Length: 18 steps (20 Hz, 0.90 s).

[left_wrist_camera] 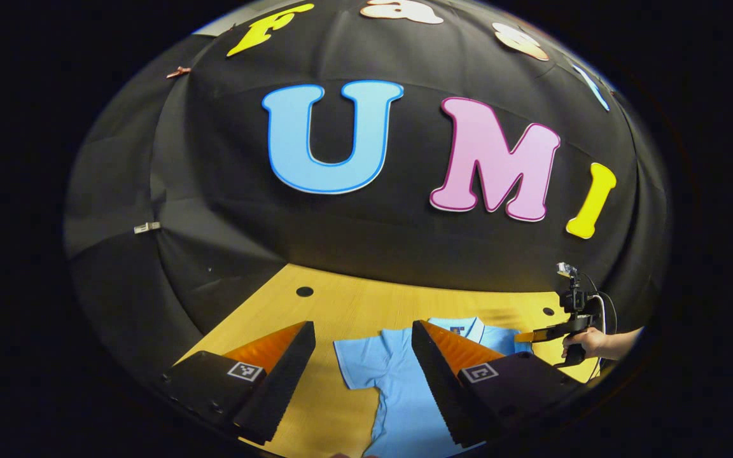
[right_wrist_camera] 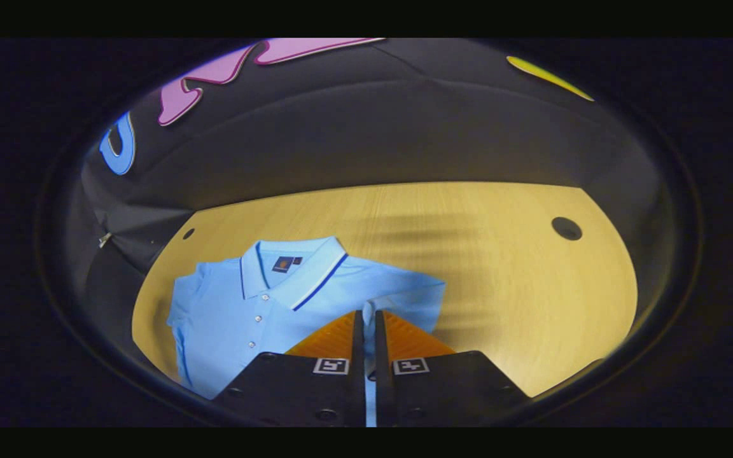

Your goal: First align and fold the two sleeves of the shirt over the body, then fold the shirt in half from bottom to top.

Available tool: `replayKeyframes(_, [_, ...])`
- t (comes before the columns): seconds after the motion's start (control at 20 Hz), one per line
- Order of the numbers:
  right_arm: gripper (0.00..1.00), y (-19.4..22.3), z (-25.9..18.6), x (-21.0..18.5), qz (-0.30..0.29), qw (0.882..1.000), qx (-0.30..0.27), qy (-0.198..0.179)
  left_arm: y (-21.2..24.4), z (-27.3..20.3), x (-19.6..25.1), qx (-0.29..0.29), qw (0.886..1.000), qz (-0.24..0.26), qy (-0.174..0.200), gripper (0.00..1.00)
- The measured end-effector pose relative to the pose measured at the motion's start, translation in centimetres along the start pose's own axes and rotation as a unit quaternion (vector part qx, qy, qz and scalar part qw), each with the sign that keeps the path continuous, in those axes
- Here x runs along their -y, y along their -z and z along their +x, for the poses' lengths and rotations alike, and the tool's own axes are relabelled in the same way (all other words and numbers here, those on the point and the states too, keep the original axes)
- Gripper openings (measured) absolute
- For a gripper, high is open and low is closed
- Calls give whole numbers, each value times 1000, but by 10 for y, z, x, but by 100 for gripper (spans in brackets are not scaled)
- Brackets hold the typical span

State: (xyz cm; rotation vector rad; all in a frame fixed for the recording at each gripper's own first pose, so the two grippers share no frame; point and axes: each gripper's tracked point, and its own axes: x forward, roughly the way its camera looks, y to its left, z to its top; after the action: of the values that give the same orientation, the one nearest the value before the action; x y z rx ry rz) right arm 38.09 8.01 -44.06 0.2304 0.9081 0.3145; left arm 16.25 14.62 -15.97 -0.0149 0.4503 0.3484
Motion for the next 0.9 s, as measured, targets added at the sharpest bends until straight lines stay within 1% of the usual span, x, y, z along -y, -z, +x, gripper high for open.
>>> replayKeyframes(0.05, [11,4,3,-6,0,1000,-6,-11,5,3,-3,-2,1000,-2,0,97])
replayKeyframes(0.15, [7,10,7,-15,-2,1000,-16,-24,18,10,-8,-13,1000,-3,1,97])
replayKeyframes(0.2, [10,12,6,-20,-3,999,-19,-32,24,16,-11,-19,1000,-1,-1,97])
replayKeyframes(0.25, [46,13,4,-25,-5,999,-22,-41,29,21,-15,-25,1000,-4,-2,97])
replayKeyframes(0.3, [39,15,0,-31,-9,998,-24,-51,32,26,-16,-31,999,-11,-1,97])
replayKeyframes(0.35, [72,15,-4,-35,-17,998,-25,-57,33,31,-16,-34,999,-19,1,97])
replayKeyframes(0.4, [87,16,-8,-38,-26,997,-23,-62,34,35,-16,-35,999,-25,3,97])
replayKeyframes(0.45, [84,16,-11,-39,-35,997,-22,-64,35,43,-17,-36,999,-27,4,97])
replayKeyframes(0.5, [97,14,-19,-41,-42,997,-18,-65,34,51,-18,-37,999,-25,5,97])
replayKeyframes(0.6, [98,8,-33,-43,-52,996,-6,-65,36,65,-19,-46,999,-22,7,97])
replayKeyframes(0.8, [98,-2,-67,-38,-64,996,19,-64,39,110,-24,-64,998,-20,11,97])
replayKeyframes(0.9, [98,-5,-87,-30,-64,996,32,-58,47,137,-27,-78,997,5,7,98])
